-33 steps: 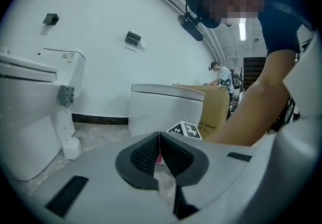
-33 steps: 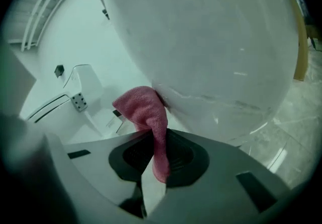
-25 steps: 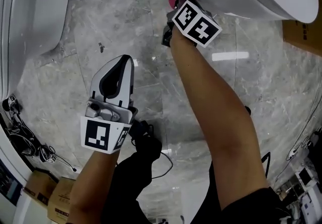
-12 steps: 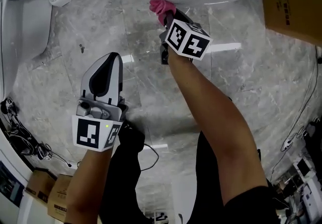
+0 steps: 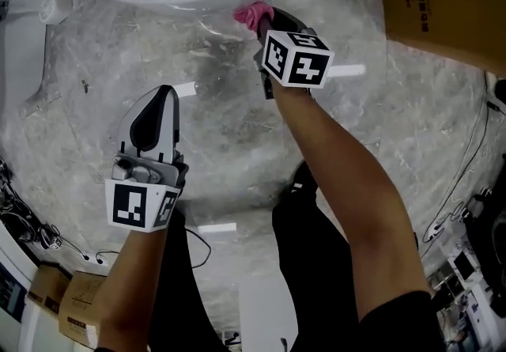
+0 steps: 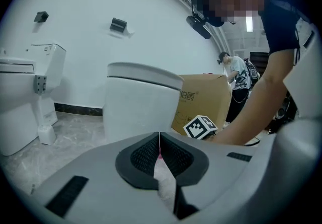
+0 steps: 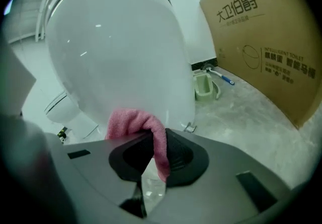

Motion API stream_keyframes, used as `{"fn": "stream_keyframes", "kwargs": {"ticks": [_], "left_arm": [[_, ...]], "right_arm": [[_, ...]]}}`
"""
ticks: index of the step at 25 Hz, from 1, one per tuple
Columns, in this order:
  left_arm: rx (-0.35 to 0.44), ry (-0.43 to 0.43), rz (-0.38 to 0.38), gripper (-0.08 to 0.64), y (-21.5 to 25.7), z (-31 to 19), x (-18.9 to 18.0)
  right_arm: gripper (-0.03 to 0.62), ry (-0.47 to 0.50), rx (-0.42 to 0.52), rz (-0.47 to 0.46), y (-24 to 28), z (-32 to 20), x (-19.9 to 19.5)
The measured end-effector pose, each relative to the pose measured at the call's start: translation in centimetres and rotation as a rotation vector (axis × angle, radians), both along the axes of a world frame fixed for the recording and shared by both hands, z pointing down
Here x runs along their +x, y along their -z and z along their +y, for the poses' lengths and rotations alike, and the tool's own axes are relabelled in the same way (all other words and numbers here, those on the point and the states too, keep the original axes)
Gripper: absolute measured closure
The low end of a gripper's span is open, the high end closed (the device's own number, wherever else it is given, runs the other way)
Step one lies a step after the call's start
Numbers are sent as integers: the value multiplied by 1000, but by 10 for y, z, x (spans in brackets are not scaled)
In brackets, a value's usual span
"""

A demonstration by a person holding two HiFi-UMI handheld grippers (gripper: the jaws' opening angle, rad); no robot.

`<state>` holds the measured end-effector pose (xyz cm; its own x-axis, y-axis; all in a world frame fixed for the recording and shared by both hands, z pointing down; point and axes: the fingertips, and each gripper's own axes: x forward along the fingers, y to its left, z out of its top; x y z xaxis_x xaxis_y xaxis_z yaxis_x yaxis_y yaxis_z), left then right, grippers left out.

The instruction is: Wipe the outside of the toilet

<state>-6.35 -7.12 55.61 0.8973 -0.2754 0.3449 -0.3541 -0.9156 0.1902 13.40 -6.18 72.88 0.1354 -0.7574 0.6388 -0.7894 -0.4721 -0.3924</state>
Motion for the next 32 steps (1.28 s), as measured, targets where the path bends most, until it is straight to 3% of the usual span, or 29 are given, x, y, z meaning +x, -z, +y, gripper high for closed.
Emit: {"fn": "stream_keyframes", "kwargs": {"ticks": [8, 14, 18, 22, 25, 29, 32], "left_arm": [[12, 39, -20, 541, -7, 26, 42], [40, 96, -7, 541, 3, 10, 47], [32, 90, -8, 541, 7, 7, 39], [6, 48, -8, 541, 10, 8, 24], [-5, -2, 1, 541, 16, 3, 12], [4, -61, 17, 541, 29, -15, -14], [19, -68, 33, 541, 35, -43, -38]], "right_arm": [[518, 115, -24, 113, 11, -18, 96], [518, 112, -72, 184, 26, -37, 147], [518, 17, -85, 177, 39, -19, 158], [518, -42, -5, 192, 64, 22, 133], [518, -73, 1, 170, 72, 62, 95], [518, -90, -25, 124, 69, 97, 20], [518, -42, -15, 91, 67, 87, -49]]}}
